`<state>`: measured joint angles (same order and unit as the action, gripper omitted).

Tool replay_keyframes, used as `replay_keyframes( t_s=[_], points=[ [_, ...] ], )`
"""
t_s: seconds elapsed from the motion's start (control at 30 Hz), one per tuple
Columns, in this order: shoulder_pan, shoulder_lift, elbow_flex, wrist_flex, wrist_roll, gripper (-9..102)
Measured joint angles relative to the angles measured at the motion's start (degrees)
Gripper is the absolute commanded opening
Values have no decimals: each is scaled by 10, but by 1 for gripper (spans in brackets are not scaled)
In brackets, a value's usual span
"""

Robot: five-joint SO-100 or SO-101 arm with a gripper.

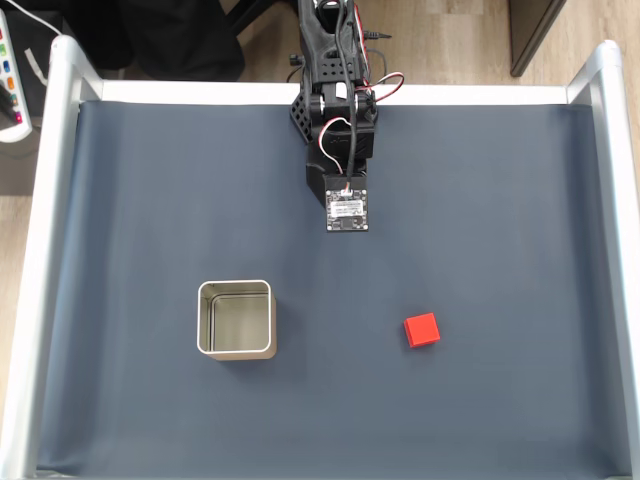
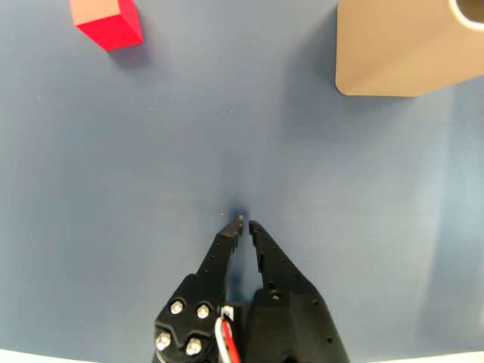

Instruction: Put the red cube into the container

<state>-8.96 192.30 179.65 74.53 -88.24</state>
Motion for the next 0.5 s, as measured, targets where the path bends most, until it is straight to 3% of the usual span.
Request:
replay_keyframes(
  t_s=[0.13, 0.3, 0.5],
  points=[
    [1, -4, 0, -21, -12, 0],
    [2, -4, 0, -170, 44, 0],
    [4, -5, 1, -291, 24, 0]
  ],
)
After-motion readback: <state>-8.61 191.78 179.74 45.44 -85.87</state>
